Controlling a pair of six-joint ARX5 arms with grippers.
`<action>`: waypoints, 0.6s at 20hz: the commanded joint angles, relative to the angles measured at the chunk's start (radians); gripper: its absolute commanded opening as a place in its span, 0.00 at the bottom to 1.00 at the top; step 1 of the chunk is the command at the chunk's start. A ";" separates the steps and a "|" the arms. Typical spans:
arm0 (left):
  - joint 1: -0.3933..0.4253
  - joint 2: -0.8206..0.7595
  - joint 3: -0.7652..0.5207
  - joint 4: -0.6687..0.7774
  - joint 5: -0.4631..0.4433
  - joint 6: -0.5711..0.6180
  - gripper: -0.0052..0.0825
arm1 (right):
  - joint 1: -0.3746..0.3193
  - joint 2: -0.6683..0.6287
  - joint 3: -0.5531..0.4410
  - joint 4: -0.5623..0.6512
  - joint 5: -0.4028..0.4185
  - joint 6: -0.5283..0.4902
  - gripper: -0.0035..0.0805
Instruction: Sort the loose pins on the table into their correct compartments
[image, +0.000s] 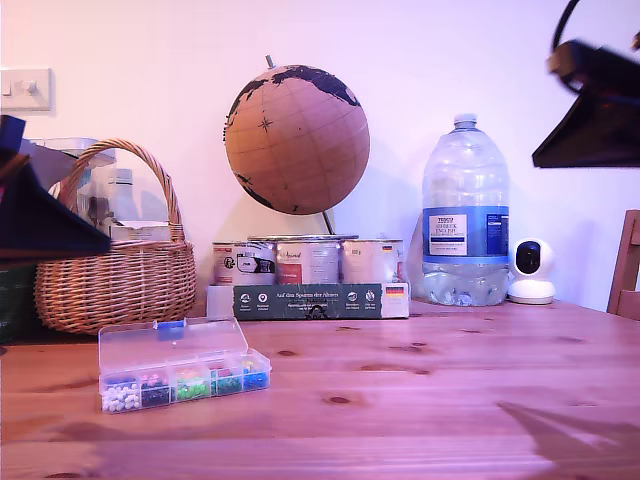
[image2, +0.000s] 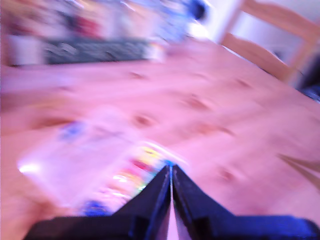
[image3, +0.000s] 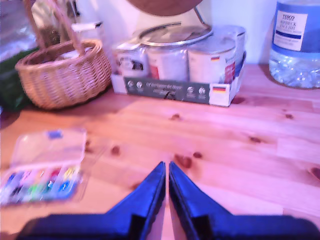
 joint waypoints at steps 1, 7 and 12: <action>-0.037 -0.056 -0.011 -0.018 0.001 -0.003 0.03 | 0.016 -0.062 -0.007 -0.062 -0.003 -0.015 0.03; -0.178 -0.266 -0.009 -0.239 -0.121 -0.003 0.03 | 0.073 -0.279 -0.007 -0.277 0.008 -0.021 0.03; -0.208 -0.431 -0.009 -0.356 -0.164 -0.003 0.03 | 0.113 -0.400 -0.006 -0.381 0.006 -0.019 0.03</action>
